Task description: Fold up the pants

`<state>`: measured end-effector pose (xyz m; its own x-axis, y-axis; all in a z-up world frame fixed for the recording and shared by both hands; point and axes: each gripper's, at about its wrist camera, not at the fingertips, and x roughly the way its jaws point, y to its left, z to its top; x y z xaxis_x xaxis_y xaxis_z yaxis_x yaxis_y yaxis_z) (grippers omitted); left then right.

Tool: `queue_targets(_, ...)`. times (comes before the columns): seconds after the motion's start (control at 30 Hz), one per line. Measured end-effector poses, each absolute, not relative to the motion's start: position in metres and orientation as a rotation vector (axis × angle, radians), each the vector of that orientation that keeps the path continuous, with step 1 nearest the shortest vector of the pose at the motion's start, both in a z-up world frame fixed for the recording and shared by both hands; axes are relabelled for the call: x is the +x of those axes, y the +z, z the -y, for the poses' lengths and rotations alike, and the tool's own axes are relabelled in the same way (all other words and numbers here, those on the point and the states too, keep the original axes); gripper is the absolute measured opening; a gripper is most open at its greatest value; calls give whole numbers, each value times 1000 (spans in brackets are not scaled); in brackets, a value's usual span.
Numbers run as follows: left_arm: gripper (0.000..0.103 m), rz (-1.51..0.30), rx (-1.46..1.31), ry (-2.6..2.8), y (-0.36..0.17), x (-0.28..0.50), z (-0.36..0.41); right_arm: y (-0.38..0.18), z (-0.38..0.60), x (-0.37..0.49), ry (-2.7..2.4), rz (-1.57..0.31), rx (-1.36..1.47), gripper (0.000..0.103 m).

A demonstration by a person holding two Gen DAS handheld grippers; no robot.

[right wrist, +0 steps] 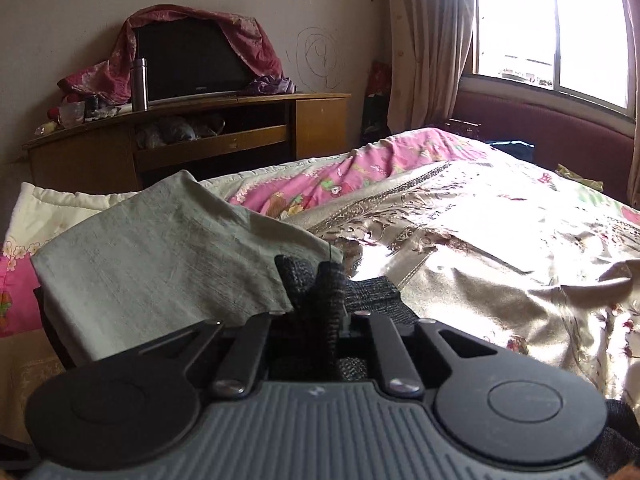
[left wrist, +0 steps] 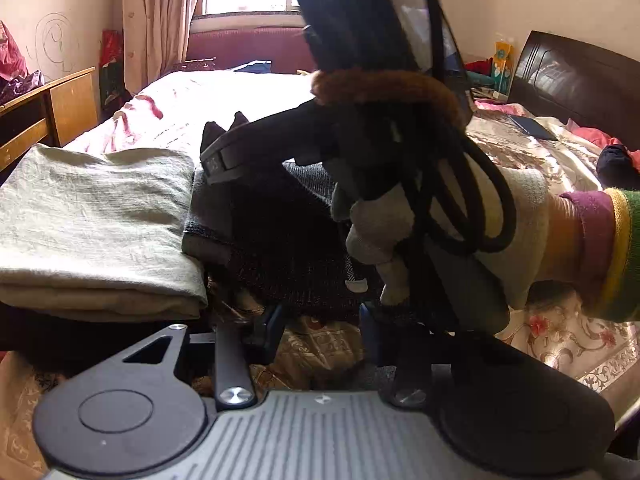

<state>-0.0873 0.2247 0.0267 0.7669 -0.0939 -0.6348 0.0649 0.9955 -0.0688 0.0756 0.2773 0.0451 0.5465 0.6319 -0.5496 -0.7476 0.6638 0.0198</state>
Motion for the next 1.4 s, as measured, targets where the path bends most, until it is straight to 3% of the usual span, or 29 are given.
queue_targets(0.23,53,-703,-53,-87,34,-97,-222,72,-224,67,928,-556,-43,41)
queue_targets(0.47,55,-572,23,-174,66,-80,-190,87,-66,76,592,-585,85,50)
queue_targets(0.63,56,-544,34,-260,57,-26,-162,49,49,93,272,-724,202,52)
queue_targets(0.73,56,-630,28,-295,39,12,-147,14,96,101,227,-835,403,52)
queue_targets(0.83,56,-841,144,-278,4,41,-124,-15,124,108,274,-889,609,52)
queue_targets(1.23,58,-873,195,-335,19,41,-94,-48,171,145,728,-993,951,51)
queue_targets(1.33,58,-852,192,-421,28,38,-74,-56,172,161,704,-1018,942,38)
queue_targets(1.4,58,-845,202,-466,29,36,-60,-57,164,170,750,-1003,977,42)
